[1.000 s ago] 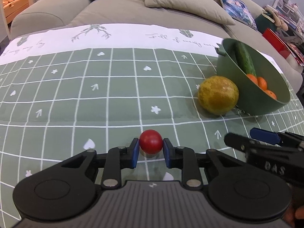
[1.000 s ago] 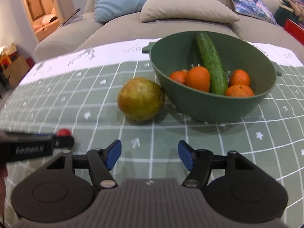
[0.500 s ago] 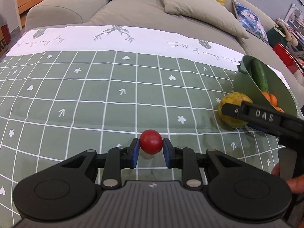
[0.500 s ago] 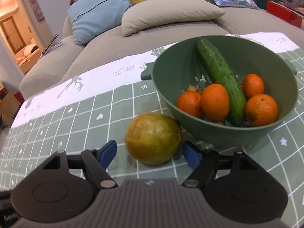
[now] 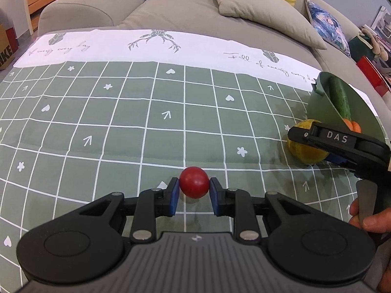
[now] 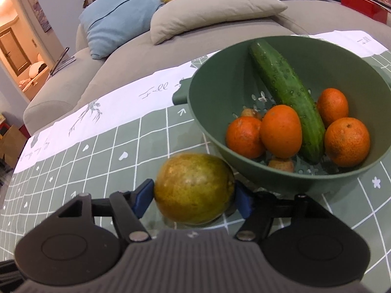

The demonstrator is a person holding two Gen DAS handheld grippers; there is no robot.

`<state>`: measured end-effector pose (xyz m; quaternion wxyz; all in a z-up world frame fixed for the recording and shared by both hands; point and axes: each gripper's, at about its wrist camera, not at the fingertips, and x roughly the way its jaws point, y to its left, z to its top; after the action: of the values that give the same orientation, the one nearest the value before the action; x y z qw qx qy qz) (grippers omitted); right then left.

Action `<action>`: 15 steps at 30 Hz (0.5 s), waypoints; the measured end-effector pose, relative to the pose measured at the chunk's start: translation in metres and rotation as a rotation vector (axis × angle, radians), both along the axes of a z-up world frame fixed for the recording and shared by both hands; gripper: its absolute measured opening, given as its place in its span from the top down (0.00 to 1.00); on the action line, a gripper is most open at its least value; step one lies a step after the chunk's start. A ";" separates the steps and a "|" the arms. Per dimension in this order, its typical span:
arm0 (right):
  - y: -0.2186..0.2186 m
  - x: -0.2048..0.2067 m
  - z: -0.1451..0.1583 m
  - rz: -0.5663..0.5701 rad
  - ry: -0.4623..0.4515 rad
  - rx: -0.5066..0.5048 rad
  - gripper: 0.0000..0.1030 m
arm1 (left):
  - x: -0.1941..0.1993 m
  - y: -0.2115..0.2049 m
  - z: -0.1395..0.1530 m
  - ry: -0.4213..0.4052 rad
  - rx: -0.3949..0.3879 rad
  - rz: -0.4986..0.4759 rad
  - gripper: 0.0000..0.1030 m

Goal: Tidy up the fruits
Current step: 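Grasp the large yellow-green fruit with the right tool while the left holds the tomato, then carry tomato and large fruit into the colander and open both tools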

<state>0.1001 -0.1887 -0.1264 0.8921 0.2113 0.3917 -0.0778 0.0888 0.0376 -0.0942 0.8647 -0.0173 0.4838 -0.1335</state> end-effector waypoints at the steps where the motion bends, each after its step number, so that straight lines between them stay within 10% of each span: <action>1: 0.000 0.000 0.000 0.010 0.002 -0.002 0.37 | -0.001 0.000 0.002 -0.002 0.002 0.001 0.72; 15: 0.012 -0.053 0.017 0.289 0.034 -0.072 0.37 | -0.028 -0.012 0.024 0.021 -0.021 -0.022 0.72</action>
<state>0.0467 -0.1771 -0.1098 0.8943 0.1191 0.4301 0.0336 0.0605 0.0255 -0.0699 0.8580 -0.0226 0.4914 -0.1479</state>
